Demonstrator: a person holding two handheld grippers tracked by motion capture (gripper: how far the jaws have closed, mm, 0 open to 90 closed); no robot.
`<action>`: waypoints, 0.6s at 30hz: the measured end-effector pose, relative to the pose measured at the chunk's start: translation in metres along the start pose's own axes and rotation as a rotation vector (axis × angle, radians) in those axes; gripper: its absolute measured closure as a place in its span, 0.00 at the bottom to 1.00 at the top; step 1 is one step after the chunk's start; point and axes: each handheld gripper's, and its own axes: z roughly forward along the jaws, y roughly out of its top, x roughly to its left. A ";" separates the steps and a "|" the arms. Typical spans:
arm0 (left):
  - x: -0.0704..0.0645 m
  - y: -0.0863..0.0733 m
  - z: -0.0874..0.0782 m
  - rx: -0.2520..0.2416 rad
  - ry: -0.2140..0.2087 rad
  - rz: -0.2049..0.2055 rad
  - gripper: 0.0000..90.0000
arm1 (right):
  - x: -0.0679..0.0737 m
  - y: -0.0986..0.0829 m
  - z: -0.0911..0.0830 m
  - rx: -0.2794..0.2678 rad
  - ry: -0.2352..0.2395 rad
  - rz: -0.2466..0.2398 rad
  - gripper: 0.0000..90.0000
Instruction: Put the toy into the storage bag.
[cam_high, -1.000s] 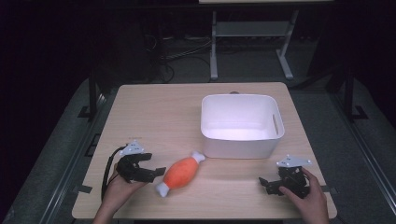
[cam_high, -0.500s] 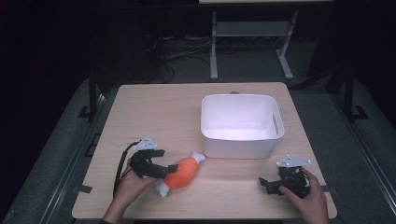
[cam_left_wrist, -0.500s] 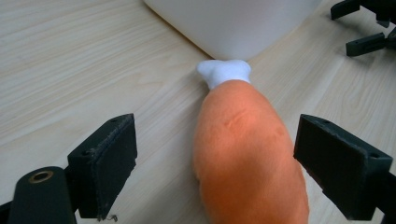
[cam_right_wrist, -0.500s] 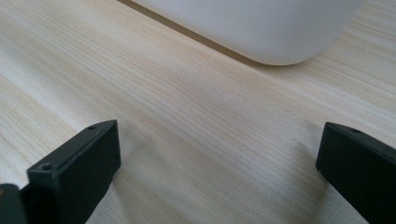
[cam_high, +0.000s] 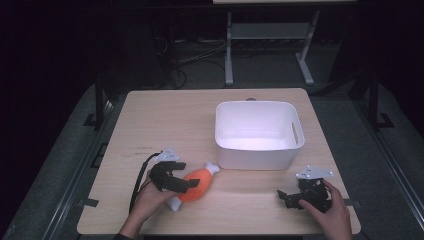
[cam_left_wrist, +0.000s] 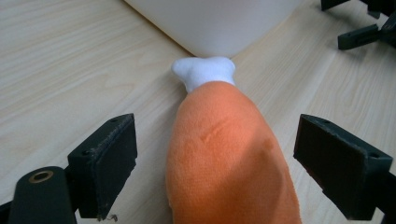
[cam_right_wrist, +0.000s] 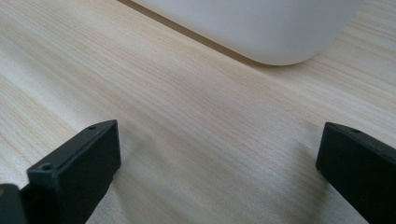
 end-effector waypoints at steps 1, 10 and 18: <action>0.000 -0.001 0.002 0.003 -0.001 -0.004 0.14 | 0.000 0.000 0.000 0.000 0.000 0.000 0.00; 0.000 -0.005 0.010 0.029 -0.010 -0.007 0.14 | 0.000 0.000 0.000 0.000 0.000 0.000 0.00; -0.001 -0.010 0.018 0.061 -0.033 -0.006 0.14 | 0.000 0.000 0.000 0.000 0.000 0.000 0.00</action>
